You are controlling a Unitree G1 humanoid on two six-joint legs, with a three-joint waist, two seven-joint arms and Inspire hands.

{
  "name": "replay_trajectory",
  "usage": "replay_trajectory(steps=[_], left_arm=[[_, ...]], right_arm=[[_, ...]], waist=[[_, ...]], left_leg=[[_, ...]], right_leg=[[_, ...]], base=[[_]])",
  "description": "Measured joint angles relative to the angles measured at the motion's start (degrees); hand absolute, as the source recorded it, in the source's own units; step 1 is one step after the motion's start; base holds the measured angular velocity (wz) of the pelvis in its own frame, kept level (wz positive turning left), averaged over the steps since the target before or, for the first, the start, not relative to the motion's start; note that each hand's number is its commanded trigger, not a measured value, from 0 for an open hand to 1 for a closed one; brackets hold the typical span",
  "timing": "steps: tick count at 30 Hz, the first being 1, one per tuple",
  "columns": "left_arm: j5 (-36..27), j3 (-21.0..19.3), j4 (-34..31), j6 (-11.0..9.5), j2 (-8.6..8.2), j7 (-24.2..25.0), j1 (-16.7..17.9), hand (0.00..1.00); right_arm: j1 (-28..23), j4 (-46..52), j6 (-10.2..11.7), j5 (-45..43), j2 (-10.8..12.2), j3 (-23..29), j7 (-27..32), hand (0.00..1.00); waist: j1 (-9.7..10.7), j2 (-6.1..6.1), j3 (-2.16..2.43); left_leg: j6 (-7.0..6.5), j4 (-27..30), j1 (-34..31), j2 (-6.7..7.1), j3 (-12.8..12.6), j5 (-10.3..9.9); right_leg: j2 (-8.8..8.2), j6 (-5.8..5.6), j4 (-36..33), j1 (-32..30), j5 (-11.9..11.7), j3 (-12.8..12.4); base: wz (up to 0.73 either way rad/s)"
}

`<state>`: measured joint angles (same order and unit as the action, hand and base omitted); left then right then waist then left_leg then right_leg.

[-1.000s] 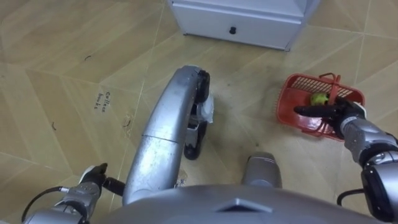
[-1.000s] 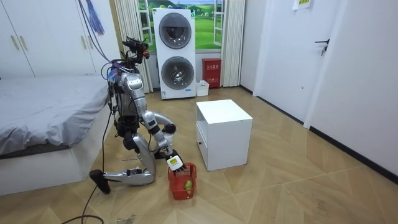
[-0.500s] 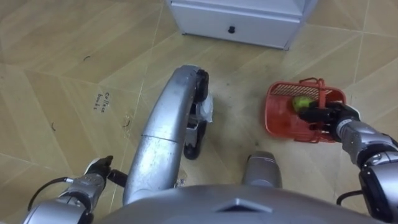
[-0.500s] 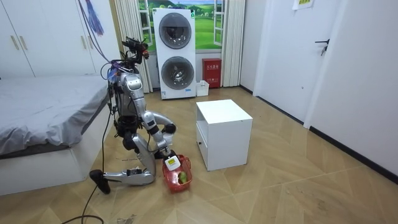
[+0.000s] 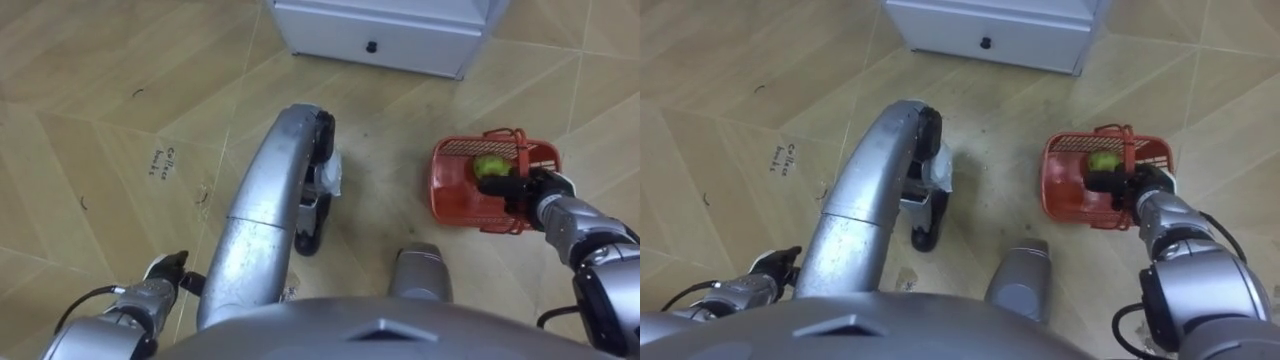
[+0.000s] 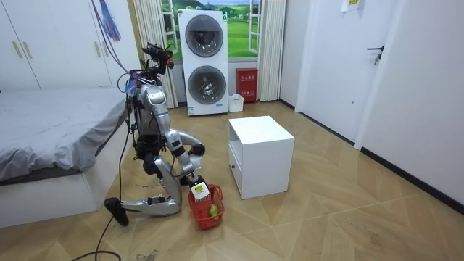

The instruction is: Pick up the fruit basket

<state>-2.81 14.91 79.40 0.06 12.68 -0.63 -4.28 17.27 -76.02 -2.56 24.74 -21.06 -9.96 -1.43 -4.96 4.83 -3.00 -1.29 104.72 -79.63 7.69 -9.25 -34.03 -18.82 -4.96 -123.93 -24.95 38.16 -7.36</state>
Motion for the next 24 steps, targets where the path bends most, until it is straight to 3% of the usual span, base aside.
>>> replay_trajectory(steps=[5,16,20,22,24], left_arm=[[0.01,-0.75,0.43,-0.02,0.04,-0.03,-1.23,0.0],[0.01,-3.57,-0.09,0.01,1.15,0.19,-3.55,0.0],[0.35,-5.78,-0.66,0.66,1.36,0.16,-3.66,0.0],[0.53,-5.85,-1.79,2.07,1.15,0.28,-3.23,0.0],[0.69,-6.11,-1.94,2.6,1.17,0.61,-2.47,0.0]], right_arm=[[0.07,0.17,0.01,-0.05,0.0,0.08,-0.05,1.0],[1.88,3.29,-0.1,-3.63,-0.28,1.11,-0.28,1.0],[2.92,7.93,-0.77,-7.69,-0.32,1.07,0.06,1.0],[3.04,10.65,-2.4,-9.39,-0.32,1.05,-0.04,1.0],[3.02,12.24,-3.39,-9.58,-0.3,1.04,-0.25,1.0]], waist=[[0.05,0.42,-0.18],[1.53,1.69,-0.54],[1.19,2.23,-0.05],[0.46,1.35,0.26],[-0.16,0.58,0.71]], left_leg=[[0.0,0.13,0.21,-0.04,0.02,0.0],[-0.36,2.16,0.67,0.05,1.93,-0.18],[-1.24,0.68,1.37,-1.42,2.33,-0.29],[-1.8,-3.86,4.04,-2.85,3.11,0.01],[-2.35,-9.43,7.84,-3.89,3.21,0.32]], right_leg=[[0.05,0.01,-0.02,0.21,0.0,-0.33],[2.22,0.56,0.2,2.32,0.26,-0.53],[5.09,0.09,3.42,2.2,1.71,-2.29],[6.15,0.09,10.93,2.04,1.71,-2.25],[5.86,0.1,20.38,3.33,1.68,-1.63]], base=[[0.0],[-0.04],[-0.17],[-0.35],[-0.49]])
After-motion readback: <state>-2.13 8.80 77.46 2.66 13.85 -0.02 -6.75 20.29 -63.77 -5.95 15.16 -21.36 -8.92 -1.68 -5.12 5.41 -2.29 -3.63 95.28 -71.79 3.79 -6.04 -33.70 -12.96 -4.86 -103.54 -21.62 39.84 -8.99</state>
